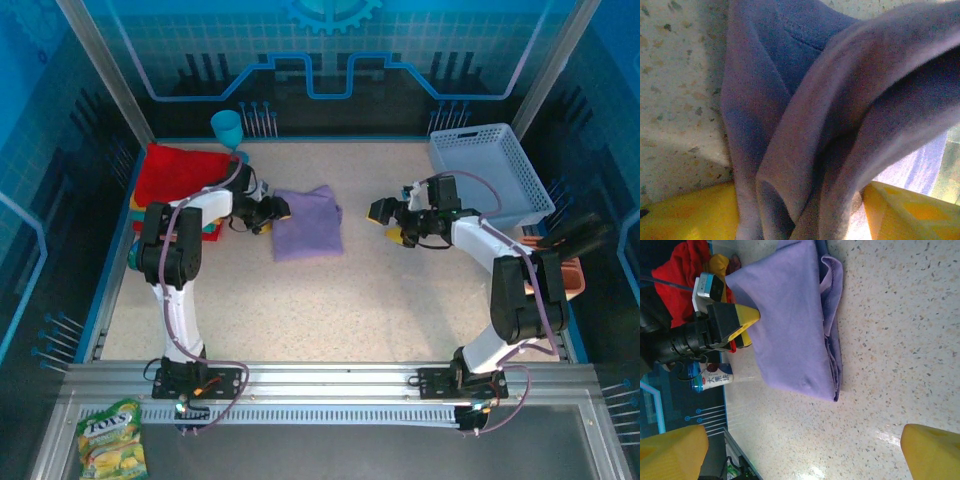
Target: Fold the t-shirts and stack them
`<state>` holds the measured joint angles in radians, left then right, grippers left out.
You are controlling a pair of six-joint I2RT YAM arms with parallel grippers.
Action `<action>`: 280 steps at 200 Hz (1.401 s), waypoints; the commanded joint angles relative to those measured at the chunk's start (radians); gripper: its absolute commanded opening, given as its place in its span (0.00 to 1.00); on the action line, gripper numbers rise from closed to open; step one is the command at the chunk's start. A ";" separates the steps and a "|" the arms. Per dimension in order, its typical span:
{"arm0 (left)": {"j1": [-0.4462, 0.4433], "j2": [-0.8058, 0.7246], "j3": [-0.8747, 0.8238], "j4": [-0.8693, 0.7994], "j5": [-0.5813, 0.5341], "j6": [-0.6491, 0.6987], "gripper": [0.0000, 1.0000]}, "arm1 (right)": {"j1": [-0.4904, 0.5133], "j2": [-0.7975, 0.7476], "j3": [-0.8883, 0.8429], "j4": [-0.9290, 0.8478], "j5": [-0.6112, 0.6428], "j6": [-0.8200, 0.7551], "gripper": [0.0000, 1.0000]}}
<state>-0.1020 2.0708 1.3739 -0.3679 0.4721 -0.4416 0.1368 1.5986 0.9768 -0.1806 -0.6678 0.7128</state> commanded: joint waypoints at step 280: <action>-0.057 -0.184 -0.005 -0.107 -0.171 0.131 0.00 | -0.074 -0.070 -0.070 -0.028 -0.064 -0.027 1.00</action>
<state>-0.1600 2.0090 1.3548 -0.3759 0.3817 -0.3630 0.0765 1.5646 0.9241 -0.1947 -0.6949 0.6979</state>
